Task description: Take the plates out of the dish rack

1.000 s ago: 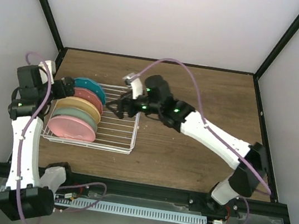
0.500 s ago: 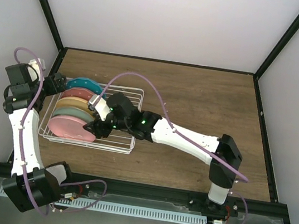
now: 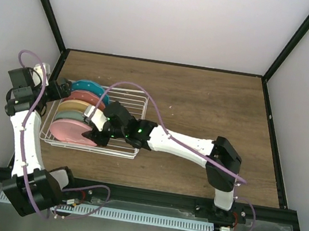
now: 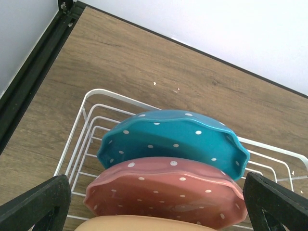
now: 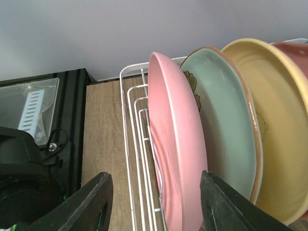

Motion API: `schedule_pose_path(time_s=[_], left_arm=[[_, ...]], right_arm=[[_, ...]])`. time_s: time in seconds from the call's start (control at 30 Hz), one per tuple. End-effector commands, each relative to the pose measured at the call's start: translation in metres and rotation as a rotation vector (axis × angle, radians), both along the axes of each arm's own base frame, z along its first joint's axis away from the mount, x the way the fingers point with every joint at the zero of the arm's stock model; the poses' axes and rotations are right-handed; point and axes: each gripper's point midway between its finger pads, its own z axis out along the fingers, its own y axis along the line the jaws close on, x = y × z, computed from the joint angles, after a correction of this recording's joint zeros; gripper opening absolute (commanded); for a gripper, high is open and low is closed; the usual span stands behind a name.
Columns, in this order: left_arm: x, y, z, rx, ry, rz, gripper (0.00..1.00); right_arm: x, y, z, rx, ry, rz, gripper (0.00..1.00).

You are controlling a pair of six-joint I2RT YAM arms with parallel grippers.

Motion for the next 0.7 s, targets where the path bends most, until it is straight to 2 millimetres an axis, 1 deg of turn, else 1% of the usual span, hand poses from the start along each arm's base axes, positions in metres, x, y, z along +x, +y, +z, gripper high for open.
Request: schedule_pose_path(time_s=[0.0, 0.1, 0.33, 0.47, 0.67], left_arm=[[0.0, -0.003, -0.002, -0.003, -0.008, -0.024, 1.0], [-0.002, -0.004, -0.004, -0.006, -0.001, -0.026, 1.0], [-0.005, -0.007, -0.008, -0.015, 0.01, -0.035, 1.0], [-0.005, -0.008, -0.009, -0.022, 0.014, -0.037, 1.0], [-0.009, -0.011, -0.01, -0.03, 0.022, -0.045, 1.0]], right_arm=[[-0.002, 0.012, -0.008, 0.008, -0.054, 0.042, 0.52], [0.0, 0.018, -0.015, -0.002, -0.058, 0.046, 0.52], [0.005, 0.027, -0.02, 0.008, -0.061, 0.038, 0.52], [0.013, 0.036, -0.02, 0.01, -0.081, 0.017, 0.53], [0.026, 0.049, -0.029, -0.006, -0.11, -0.02, 0.53]])
